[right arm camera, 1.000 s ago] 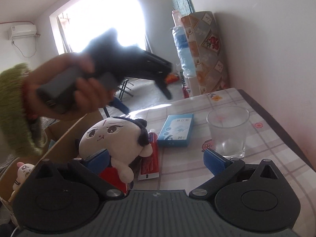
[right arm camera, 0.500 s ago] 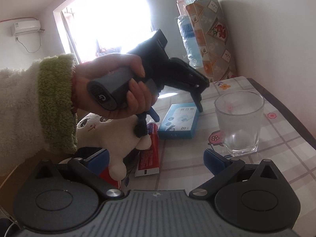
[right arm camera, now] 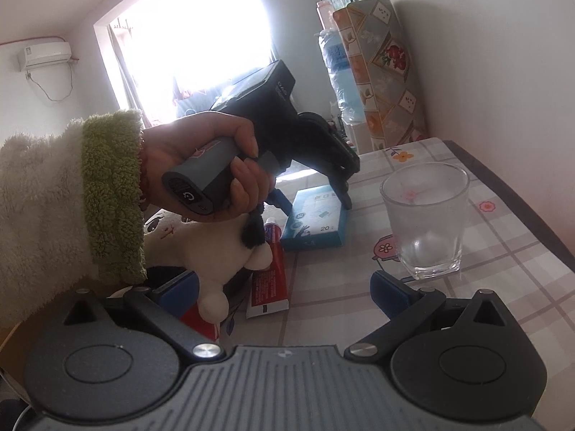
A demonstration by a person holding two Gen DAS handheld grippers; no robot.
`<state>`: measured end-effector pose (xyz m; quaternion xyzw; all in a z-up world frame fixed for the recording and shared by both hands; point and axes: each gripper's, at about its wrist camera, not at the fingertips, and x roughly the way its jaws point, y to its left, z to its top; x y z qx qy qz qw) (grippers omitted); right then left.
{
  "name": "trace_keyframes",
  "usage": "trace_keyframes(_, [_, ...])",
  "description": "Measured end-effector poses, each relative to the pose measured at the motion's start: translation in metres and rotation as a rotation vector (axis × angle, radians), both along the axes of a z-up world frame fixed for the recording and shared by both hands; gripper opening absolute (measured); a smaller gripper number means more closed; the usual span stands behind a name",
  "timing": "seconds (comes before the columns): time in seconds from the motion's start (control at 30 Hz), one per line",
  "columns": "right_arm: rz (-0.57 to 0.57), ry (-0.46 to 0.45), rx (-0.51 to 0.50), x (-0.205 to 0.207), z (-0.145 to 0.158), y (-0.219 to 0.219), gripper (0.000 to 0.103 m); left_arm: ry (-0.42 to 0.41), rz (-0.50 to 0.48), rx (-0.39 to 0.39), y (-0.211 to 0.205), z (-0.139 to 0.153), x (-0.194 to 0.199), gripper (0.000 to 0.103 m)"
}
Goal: Organize soft objects
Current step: 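Grasp the blue bandage box with the left tool, then carry the bandage box with the left tool while the right tool grasps the toothpaste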
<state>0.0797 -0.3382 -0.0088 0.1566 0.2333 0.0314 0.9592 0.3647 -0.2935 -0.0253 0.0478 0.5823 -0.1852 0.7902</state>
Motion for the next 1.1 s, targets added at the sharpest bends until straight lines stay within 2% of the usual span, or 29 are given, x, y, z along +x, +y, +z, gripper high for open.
trace_keyframes(0.2, [-0.010, -0.012, -0.078, -0.007, 0.007, -0.005, 0.103, -0.075, 0.017, -0.070, 0.018, 0.034, -0.013, 0.073])
trace_keyframes(0.4, [0.028, -0.013, -0.176, 0.010, 0.015, -0.007, 0.101, -0.148, 0.024, -0.141, 0.038, 0.067, -0.029, 0.072])
trace_keyframes(0.53, [0.081, 0.026, -0.220, 0.035, 0.007, 0.001, 0.092, -0.179, 0.030, -0.180, 0.051, 0.080, -0.039, 0.072])
trace_keyframes(0.67, [0.145, 0.088, -0.255, 0.060, -0.007, 0.012, 0.076, -0.213, 0.018, -0.199, 0.067, 0.099, -0.052, 0.072])
trace_keyframes(0.77, [0.184, 0.131, -0.248, 0.078, -0.015, 0.015, 0.070, -0.242, 0.020, -0.226, 0.083, 0.116, -0.061, 0.072])
trace_keyframes(1.0, [0.278, 0.203, -0.161, 0.106, -0.028, 0.011, 0.067, -0.279, 0.028, -0.289, 0.122, 0.146, -0.082, 0.072])
trace_keyframes(1.1, [0.307, 0.241, -0.141, 0.115, -0.030, 0.008, 0.062, -0.293, 0.033, -0.316, 0.142, 0.156, -0.093, 0.072])
